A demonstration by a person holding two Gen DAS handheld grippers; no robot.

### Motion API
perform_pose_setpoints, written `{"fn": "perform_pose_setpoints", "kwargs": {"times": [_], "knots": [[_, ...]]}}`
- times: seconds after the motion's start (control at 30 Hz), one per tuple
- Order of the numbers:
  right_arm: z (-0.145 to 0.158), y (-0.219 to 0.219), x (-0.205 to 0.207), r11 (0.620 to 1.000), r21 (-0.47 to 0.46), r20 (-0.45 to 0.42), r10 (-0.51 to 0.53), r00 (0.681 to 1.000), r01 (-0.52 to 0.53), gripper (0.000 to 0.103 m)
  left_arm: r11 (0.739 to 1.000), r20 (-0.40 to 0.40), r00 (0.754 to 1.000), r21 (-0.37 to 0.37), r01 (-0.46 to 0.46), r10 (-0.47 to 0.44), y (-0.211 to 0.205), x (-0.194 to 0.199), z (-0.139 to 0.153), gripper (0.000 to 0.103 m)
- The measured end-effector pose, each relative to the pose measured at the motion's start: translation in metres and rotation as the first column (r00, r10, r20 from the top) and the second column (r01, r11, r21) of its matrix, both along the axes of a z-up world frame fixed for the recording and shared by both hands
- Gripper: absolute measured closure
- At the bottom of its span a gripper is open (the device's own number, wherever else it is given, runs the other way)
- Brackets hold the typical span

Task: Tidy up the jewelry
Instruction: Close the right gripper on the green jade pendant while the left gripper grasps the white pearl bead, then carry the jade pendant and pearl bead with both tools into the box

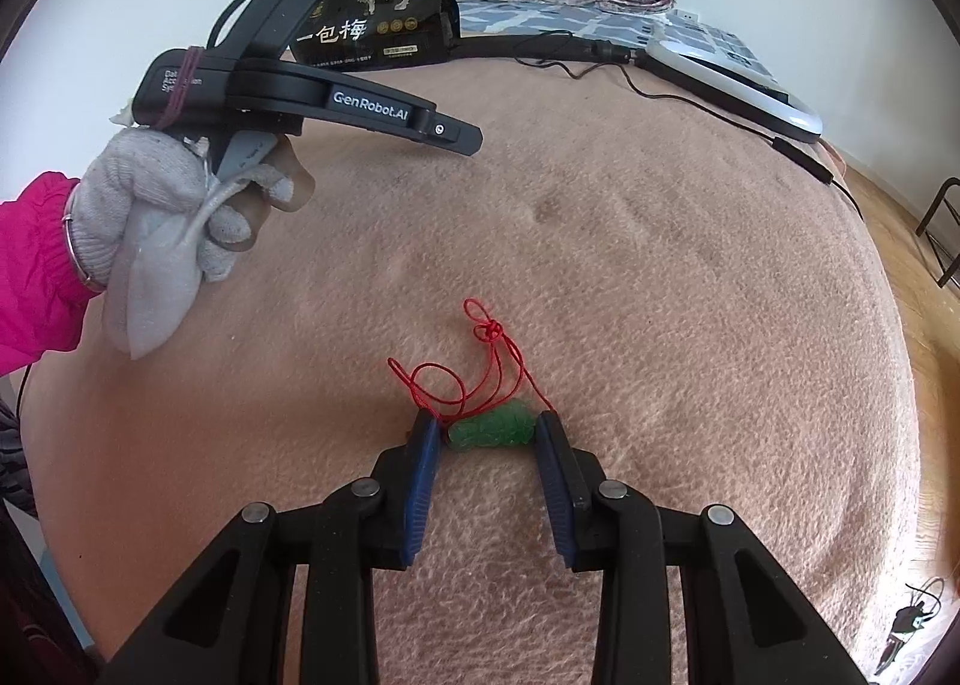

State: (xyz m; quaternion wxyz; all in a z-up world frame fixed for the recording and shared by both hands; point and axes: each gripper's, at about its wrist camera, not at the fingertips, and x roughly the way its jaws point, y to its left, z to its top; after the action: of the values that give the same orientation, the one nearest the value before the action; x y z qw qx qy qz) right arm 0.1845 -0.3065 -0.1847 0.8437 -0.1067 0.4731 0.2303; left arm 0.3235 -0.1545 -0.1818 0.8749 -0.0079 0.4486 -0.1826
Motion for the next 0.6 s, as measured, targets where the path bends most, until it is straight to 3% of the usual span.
{"fn": "perform_pose_setpoints", "kwargs": {"times": [0.1,0.33,0.6], "knots": [[-0.0002,-0.0001,0.0001,1.000,0.005,0.001,-0.002,1.000,0.002,0.070,1.000,0.005,1.000,0.003,0.002,-0.002,-0.0018,0.0021,-0.0008,0.070],[-0.0005,0.0000,0.0005,1.000,0.006,0.001,-0.004,1.000,0.004,0.070,1.000,0.013,1.000,0.020,0.019,-0.020,-0.0069,0.0027,-0.0046,0.086],[-0.0001,-0.0011,0.0018,1.000,0.008,0.001,-0.009,1.000,0.009,0.071,0.999,0.026,0.999,0.033,0.021,-0.022,-0.0085,0.0004,-0.0032,0.086]]}}
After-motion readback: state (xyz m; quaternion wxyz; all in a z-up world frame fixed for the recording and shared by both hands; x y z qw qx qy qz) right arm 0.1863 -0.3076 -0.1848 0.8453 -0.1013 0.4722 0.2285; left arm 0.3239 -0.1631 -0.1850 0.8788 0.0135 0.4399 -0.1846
